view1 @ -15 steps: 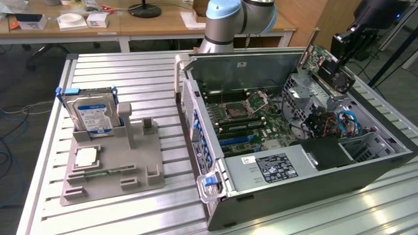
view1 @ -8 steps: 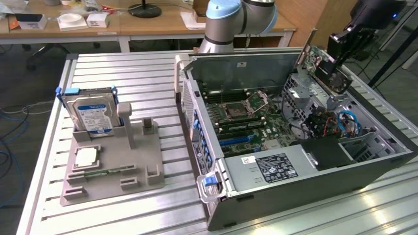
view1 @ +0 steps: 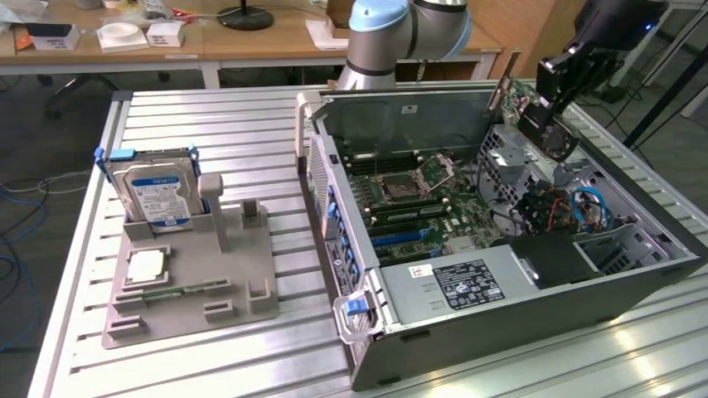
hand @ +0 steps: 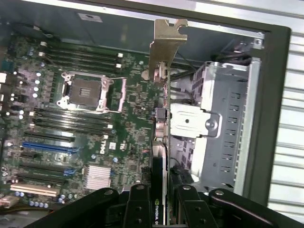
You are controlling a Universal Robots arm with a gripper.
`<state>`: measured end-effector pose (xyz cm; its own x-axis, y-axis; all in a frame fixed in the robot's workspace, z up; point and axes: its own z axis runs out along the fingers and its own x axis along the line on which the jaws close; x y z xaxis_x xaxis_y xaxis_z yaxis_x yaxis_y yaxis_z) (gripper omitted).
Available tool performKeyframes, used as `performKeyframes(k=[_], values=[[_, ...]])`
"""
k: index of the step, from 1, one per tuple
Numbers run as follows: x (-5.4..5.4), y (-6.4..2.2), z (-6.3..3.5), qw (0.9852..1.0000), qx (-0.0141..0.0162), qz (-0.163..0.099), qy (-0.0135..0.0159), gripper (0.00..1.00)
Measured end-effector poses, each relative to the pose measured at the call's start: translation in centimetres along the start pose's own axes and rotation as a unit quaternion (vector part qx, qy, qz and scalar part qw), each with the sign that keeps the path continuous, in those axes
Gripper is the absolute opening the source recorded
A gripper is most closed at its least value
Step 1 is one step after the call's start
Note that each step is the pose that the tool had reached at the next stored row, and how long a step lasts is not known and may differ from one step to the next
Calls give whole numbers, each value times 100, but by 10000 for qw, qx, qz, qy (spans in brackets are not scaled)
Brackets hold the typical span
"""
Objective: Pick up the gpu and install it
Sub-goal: 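Pick up the gpu and move the gpu toward the slot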
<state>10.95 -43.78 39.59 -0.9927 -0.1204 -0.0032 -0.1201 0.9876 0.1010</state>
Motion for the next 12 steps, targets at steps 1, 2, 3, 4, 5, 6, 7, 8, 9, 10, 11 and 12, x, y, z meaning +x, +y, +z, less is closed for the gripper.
performKeyframes(k=[1,2,3,4,5,6,7,8,9,10,11,12], values=[[29,3,2,10000,0,0,2,26],[58,7,3,10000,0,0,4,26],[86,10,4,10000,0,0,5,26],[119,14,6,10000,0,1,7,26],[148,17,8,10000,0,1,9,26],[182,21,11,10000,0,1,11,26],[217,25,13,10000,-1,2,14,26],[254,29,16,10000,-1,2,20,26],[288,33,18,10000,-2,2,24,26],[324,37,21,10000,-2,3,30,26],[357,41,24,10000,-3,3,34,26],[392,45,26,10000,-4,4,37,26]])
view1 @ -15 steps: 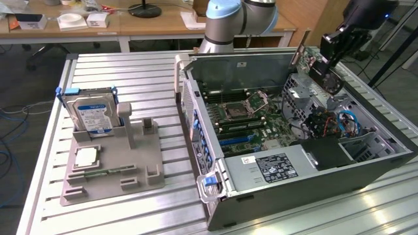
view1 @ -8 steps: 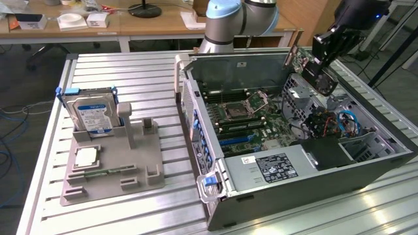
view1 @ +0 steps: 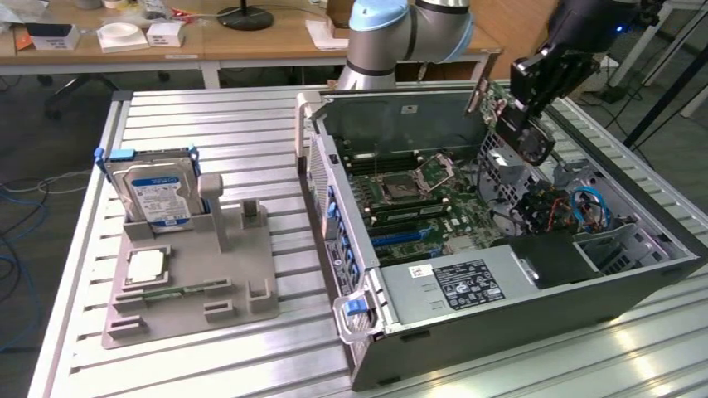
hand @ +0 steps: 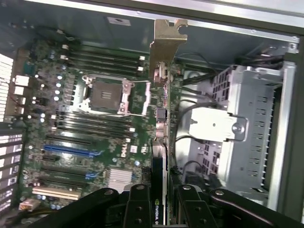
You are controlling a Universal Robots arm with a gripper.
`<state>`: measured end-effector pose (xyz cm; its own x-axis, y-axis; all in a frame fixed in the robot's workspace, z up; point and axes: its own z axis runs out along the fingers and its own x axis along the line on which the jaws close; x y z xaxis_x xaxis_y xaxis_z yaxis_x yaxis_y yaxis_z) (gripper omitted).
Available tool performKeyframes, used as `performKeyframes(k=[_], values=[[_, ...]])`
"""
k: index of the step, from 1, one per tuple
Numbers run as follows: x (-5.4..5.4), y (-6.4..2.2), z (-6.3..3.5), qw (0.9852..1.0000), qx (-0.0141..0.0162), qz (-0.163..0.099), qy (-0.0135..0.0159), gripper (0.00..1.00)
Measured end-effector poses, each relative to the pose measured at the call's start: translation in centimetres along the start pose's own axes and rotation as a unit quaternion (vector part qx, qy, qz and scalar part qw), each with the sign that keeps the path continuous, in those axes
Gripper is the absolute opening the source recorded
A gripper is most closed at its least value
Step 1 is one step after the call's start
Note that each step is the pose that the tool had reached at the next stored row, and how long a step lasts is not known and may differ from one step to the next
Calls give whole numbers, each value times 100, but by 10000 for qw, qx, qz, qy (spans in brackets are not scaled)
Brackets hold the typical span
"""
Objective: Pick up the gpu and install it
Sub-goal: 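Pick up the gpu and move the gpu toward the slot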
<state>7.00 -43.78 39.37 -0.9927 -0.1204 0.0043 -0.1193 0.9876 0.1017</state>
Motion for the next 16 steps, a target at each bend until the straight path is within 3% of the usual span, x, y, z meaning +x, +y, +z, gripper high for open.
performKeyframes(k=[8,16], values=[[300,35,19,10000,-2,2,18,26],[633,72,45,10000,-8,6,72,26]])
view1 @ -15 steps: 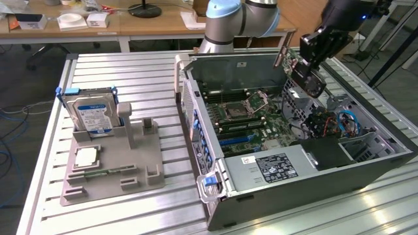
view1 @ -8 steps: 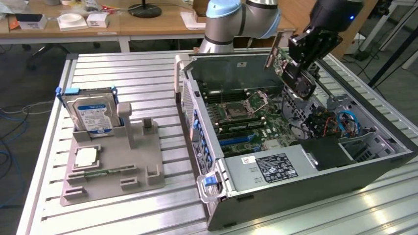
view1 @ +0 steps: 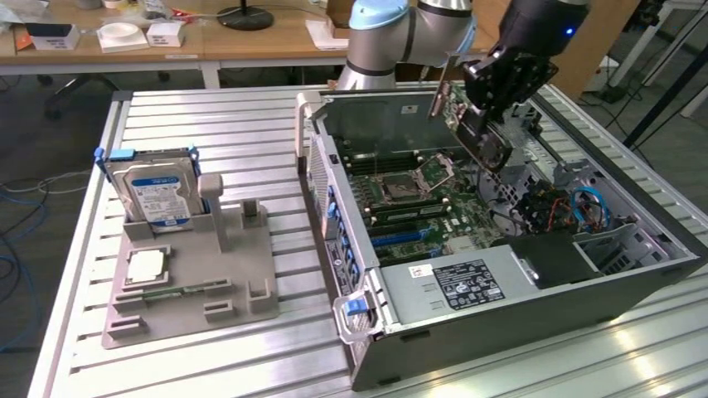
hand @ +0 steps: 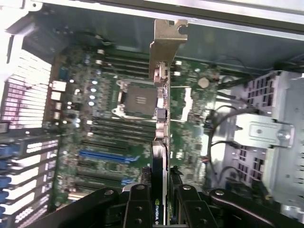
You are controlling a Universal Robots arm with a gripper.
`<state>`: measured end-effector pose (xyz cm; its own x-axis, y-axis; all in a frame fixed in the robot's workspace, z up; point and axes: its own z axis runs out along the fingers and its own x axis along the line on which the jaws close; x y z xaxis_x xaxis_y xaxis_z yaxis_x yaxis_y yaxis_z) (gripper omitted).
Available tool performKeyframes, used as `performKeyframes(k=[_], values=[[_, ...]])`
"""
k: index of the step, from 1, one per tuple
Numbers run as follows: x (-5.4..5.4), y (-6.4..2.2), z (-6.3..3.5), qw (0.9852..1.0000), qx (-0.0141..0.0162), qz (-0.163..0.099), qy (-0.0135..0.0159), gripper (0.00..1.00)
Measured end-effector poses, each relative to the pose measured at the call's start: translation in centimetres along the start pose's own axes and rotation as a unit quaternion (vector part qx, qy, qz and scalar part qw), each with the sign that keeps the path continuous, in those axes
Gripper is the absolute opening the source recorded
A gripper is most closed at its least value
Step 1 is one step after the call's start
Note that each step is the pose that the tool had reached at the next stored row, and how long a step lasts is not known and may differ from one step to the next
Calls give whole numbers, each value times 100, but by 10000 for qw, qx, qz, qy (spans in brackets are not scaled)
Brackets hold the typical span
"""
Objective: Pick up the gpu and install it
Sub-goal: 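Pick up the gpu and move the gpu toward the slot, then insert the gpu into the slot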
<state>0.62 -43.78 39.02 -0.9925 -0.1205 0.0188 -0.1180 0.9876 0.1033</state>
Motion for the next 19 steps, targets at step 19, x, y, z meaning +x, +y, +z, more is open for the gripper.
performKeyframes(k=[19], values=[[399,45,41,9999,-15,13,124,26]])
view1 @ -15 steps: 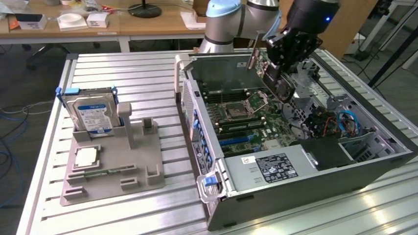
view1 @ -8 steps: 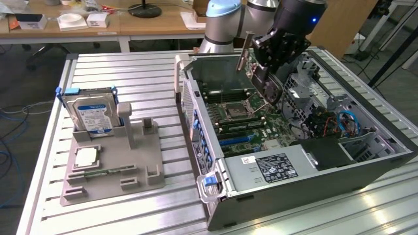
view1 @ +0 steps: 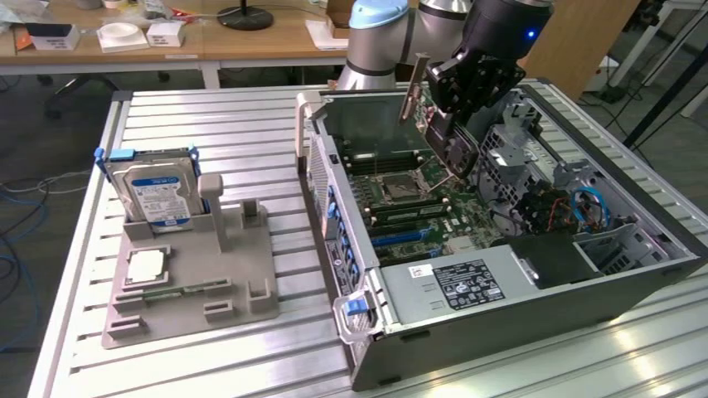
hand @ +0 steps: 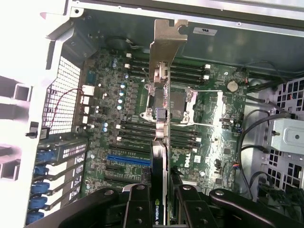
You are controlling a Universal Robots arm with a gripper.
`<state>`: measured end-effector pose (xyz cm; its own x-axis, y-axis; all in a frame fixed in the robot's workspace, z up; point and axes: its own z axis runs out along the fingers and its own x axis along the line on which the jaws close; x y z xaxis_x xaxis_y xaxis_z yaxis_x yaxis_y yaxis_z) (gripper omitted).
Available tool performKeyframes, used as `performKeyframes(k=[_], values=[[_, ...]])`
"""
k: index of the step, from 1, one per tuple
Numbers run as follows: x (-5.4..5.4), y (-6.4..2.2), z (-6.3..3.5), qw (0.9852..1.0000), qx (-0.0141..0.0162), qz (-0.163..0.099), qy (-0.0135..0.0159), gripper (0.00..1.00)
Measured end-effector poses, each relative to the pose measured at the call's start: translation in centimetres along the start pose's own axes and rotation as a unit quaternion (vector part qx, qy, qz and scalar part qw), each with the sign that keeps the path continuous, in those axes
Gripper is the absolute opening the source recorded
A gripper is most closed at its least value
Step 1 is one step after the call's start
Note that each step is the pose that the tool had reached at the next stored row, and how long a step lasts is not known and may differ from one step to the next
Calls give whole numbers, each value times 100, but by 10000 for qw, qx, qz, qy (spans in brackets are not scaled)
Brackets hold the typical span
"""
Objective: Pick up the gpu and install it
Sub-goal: 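Insert the gpu into the slot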
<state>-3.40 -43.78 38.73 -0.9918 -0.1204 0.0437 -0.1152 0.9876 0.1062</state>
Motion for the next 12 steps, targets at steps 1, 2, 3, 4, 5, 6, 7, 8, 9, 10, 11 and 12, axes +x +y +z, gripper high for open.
performKeyframes(k=[1,2,3,4,5,6,7,8,9,10,11,12], values=[[0,0,0,10000,0,0,0,26],[0,0,0,10000,0,0,0,26],[0,0,0,10000,0,0,0,26],[0,0,0,10000,0,0,0,26],[0,0,0,10000,0,0,0,26],[0,0,0,10000,0,-1,0,26],[0,0,0,10000,0,-4,0,26],[0,0,0,10000,0,-12,1,26],[0,0,1,10000,1,-30,3,26],[0,1,1,10000,1,-56,5,26],[0,2,1,10000,3,-86,9,26],[0,3,1,9999,4,-116,12,26]])
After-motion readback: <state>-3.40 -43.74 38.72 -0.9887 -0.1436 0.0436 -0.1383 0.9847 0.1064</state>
